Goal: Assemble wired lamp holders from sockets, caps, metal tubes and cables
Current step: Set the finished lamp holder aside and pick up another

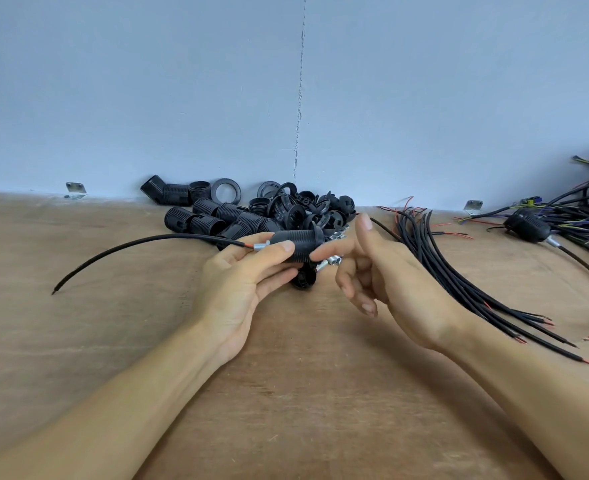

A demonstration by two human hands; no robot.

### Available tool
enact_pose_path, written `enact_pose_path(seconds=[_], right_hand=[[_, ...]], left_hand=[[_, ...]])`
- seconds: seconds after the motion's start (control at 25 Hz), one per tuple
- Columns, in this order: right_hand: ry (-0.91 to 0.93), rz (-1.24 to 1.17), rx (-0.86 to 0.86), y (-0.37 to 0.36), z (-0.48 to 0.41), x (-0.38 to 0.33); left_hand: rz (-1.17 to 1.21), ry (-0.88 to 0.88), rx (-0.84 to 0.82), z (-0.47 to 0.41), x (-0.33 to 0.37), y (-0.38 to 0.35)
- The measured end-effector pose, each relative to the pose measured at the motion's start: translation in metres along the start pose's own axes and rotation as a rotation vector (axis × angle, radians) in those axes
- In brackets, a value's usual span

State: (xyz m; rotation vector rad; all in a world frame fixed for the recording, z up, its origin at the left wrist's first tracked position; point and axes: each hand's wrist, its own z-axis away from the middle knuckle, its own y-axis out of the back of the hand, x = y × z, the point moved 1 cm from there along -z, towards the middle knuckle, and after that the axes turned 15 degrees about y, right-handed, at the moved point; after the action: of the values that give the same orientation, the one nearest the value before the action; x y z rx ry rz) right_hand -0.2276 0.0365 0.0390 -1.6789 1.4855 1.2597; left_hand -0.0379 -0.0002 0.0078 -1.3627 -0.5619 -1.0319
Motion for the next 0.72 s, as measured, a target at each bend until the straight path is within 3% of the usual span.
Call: enact_pose_path(seconds=[0.2, 0.36, 0.72], right_hand=[[-0.046, 0.022, 0.051, 0.0009, 0.0003, 0.0032], [-0.123, 0.096, -0.031, -0.002, 0.003, 0.0052], [0.011, -0.044, 0.038, 0.0016, -0.0009, 0.0024]], left_hand=[[-0.067, 0.019, -0.046, 0.0024, -0.0044, -0.0026], [-0.013, 0.015, -0.047, 0.0028, -0.0039, -0.0038], [-0.034, 0.028, -0.002, 0.0004, -0.0066, -0.0023]])
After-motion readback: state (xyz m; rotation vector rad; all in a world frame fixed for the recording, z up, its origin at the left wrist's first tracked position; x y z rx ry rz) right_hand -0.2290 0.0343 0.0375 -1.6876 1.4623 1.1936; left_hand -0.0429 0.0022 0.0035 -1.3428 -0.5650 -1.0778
